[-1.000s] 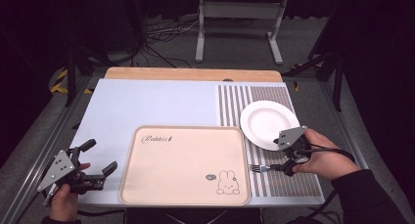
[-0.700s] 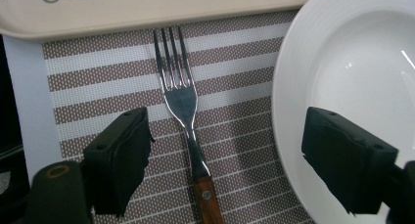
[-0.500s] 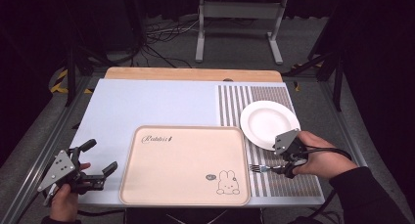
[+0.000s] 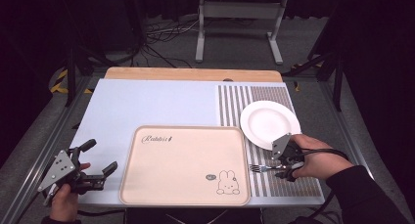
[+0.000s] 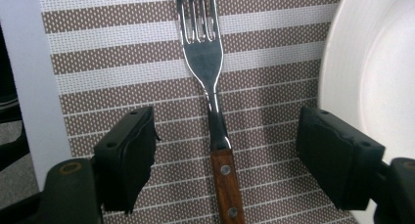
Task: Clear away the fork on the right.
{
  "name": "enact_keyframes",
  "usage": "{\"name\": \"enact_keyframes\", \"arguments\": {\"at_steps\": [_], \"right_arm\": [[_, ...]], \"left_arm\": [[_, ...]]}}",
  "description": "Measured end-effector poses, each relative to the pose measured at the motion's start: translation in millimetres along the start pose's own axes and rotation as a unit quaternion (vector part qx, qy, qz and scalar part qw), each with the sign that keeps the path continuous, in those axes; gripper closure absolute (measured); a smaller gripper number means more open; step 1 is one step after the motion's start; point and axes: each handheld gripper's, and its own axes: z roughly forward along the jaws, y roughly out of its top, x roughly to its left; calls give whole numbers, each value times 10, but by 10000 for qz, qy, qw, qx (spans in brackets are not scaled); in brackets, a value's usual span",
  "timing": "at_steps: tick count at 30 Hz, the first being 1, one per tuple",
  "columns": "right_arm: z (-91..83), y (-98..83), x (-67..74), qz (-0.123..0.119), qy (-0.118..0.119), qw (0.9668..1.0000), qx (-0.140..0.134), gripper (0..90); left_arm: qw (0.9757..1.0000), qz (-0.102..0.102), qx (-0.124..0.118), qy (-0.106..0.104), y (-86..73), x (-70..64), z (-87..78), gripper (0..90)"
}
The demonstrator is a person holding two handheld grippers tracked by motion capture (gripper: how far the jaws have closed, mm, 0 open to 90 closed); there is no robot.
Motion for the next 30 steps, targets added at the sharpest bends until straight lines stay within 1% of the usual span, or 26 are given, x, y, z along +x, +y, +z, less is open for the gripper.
{"name": "enact_keyframes", "arguments": {"at_steps": [1,4,5,6,7,12,14,15,17,18,20,23,25,28,29,30], "right_arm": [[3,0,5,39,9,10000,19,243],[21,-9,4,-1,24,10000,33,254],[28,-15,6,14,12,10000,26,263],[41,-24,-1,-32,12,10000,-32,272],[47,-32,4,12,34,10000,-18,281],[71,-96,-17,66,71,9998,157,398],[69,-108,-30,15,72,9998,188,429],[78,-117,-32,48,82,9997,210,453],[87,-126,-37,18,103,9994,321,487],[93,-127,-38,-7,75,9994,350,508],[101,-126,-34,-40,110,9990,435,552],[126,-117,-42,-173,148,9986,469,622],[137,-109,-43,-170,172,9983,527,667],[149,-99,-52,-249,206,9978,578,749],[147,-95,-57,-297,231,9972,650,759],[153,-94,-57,-333,212,9972,641,765]], "left_arm": [[10000,1,-1,1,1,-1,0,0],[10000,-13,-25,1,0,-2,1,0],[10000,-2,-12,-2,-1,2,-1,0],[10000,-2,-10,-3,-1,3,-2,0],[10000,-5,2,-6,-1,5,-4,0],[10000,8,10,0,1,-7,4,0],[10000,15,14,0,3,-7,5,0],[10000,11,13,1,2,-6,5,0],[10000,-2,11,4,1,-7,5,0],[10000,1,10,4,1,-7,5,0],[10000,15,12,-5,2,-8,5,0],[10000,10,2,-10,3,-8,3,0],[10000,-1,-1,-4,3,-8,2,0],[10000,3,-1,-4,3,-8,2,0],[10000,1,6,-7,4,-8,0,0],[10000,1,5,-8,4,-8,0,0]]}}
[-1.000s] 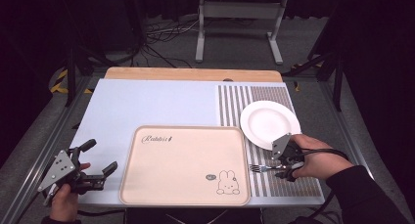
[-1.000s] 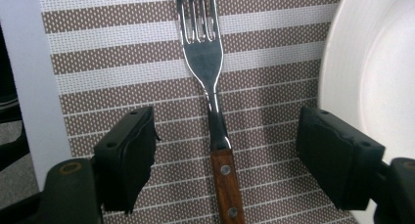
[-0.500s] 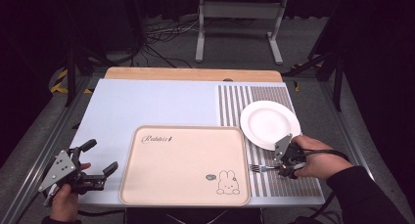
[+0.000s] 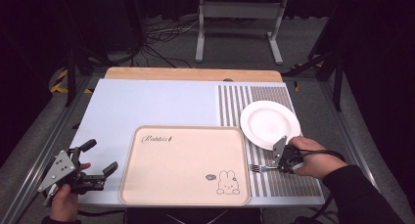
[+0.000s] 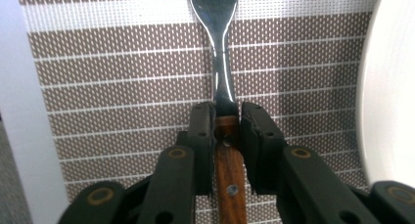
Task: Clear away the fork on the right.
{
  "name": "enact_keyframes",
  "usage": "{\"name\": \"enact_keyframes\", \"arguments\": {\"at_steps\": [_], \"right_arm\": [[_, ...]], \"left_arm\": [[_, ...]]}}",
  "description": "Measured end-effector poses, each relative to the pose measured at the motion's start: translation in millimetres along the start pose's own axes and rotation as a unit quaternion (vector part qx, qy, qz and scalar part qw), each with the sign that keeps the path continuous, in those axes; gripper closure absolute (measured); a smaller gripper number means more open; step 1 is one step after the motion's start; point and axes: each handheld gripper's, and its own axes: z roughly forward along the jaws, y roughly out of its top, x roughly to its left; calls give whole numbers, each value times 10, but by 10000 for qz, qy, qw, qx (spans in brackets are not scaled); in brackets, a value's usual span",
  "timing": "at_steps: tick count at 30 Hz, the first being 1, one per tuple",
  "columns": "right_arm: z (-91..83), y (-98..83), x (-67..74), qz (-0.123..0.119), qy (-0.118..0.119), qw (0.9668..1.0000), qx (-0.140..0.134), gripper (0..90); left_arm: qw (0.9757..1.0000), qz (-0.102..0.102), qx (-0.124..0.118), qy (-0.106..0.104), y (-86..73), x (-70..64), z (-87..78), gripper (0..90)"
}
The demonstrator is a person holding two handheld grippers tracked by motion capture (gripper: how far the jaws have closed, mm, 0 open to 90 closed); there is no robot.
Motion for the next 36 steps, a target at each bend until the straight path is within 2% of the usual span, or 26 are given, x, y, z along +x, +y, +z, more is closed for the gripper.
{"name": "enact_keyframes", "arguments": {"at_steps": [16,23,32,36], "right_arm": [[11,7,-17,-344,29,9994,37,783],[-91,-10,-9,-269,-48,9995,-165,784],[-344,24,-2,-176,-332,9985,-409,784],[-438,69,-24,-73,-322,9978,-574,784]], "left_arm": [[10000,4,-19,-4,-1,2,0,0],[10000,-3,2,3,-1,2,0,0],[10000,-10,-6,10,-2,0,2,0],[10000,-32,-37,27,0,4,-9,0]]}}
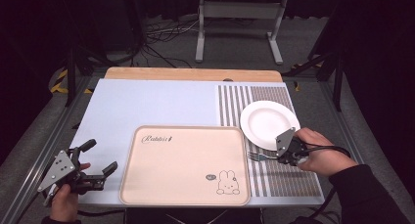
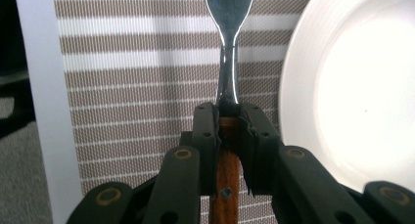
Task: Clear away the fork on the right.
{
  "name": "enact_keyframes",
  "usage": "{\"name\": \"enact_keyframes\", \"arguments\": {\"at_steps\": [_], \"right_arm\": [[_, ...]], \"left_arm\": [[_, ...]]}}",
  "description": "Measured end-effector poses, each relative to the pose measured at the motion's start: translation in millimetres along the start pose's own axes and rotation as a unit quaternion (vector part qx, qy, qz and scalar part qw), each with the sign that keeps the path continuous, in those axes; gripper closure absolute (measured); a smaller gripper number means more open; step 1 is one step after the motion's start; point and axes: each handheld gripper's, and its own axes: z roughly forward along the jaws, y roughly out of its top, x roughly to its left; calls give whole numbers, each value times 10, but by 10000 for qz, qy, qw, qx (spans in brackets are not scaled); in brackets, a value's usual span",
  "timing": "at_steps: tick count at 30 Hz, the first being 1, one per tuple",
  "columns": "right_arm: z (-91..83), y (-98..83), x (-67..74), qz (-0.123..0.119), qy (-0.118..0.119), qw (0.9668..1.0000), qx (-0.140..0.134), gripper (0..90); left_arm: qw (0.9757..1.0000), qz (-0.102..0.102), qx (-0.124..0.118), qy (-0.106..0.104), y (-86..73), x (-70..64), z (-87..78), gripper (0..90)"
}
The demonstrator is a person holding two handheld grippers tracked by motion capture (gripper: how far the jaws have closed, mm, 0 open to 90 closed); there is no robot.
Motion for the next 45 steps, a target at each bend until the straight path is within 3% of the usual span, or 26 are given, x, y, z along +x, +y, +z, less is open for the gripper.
{"name": "enact_keyframes", "arguments": {"at_steps": [7,15,17,19,24,26,29,30,36,38,41,42,45], "right_arm": [[-94,104,-23,-38,-100,9999,-103,784],[-186,248,-54,145,-155,9995,-235,784],[-209,321,-73,271,-88,9991,-319,784],[-238,414,-74,766,175,9964,-308,784],[-257,570,-76,1046,66,9936,-410,784],[-262,631,-74,1269,39,9907,-496,784],[-275,697,-81,1702,166,9831,-651,783],[-275,697,-81,1702,166,9831,-651,783],[-306,780,-87,2225,88,9716,-804,784],[-307,818,-72,2612,100,9614,-855,784],[-307,861,-52,2955,50,9514,-868,784],[-307,861,-52,2955,50,9514,-868,784],[-294,917,-33,3249,4,9417,-878,784]], "left_arm": [[10000,5,17,0,-3,2,4,0],[10000,2,23,0,-5,3,7,0],[10000,4,28,-7,-5,4,8,0],[10000,3,43,-12,-4,6,4,0],[10000,-18,13,-3,-7,8,1,0],[10000,-16,12,-5,-6,8,0,0],[10000,-12,16,-14,-6,7,1,0],[10000,-12,16,-14,-6,7,1,0],[10000,-25,5,-15,-7,6,3,0],[10000,-17,20,-21,-7,7,2,0],[10000,-14,20,-21,-6,5,2,0],[10000,-14,20,-21,-6,5,2,0],[10000,-21,8,-18,-7,6,2,0]]}}
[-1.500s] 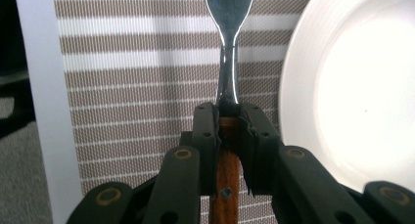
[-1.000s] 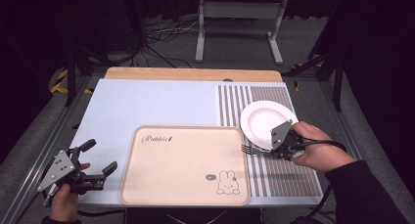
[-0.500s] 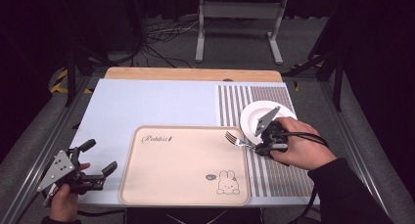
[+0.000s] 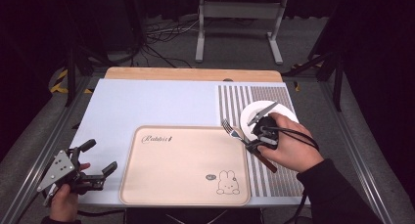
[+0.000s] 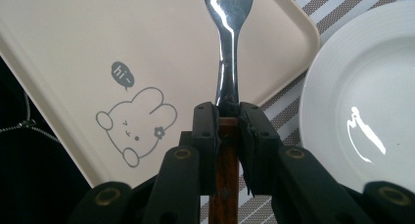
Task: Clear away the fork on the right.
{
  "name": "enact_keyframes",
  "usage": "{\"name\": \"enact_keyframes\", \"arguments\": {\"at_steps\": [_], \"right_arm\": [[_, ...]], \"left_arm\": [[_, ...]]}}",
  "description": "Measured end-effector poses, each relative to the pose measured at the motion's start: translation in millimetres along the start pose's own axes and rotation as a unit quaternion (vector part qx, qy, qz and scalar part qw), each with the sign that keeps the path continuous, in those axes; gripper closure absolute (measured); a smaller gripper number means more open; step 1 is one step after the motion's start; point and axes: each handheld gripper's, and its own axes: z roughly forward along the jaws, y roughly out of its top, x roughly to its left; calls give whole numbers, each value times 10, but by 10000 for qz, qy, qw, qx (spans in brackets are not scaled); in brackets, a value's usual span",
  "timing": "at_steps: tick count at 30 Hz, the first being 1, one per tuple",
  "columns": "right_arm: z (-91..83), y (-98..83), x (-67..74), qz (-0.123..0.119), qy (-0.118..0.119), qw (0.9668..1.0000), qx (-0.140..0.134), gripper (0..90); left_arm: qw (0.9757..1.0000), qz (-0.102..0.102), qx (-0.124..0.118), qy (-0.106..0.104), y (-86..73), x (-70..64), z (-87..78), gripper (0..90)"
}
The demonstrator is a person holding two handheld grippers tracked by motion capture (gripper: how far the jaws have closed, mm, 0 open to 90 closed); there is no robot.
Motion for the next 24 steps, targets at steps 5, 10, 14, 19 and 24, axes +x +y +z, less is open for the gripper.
{"name": "enact_keyframes", "arguments": {"at_steps": [5,10,14,19,24], "right_arm": [[24,31,49,305,-56,9995,-30,784],[59,65,95,560,-59,9983,-116,784],[79,82,111,692,-72,9975,-135,784],[133,109,138,805,-68,9966,-148,784],[192,136,146,1070,-78,9941,-148,783]], "left_arm": [[10000,16,9,-1,1,1,-2,0],[10000,15,6,-3,1,2,-3,0],[10000,22,9,-6,1,1,-2,0],[10000,29,2,-3,2,-2,-1,0],[10000,26,11,-12,3,0,-3,0]]}}
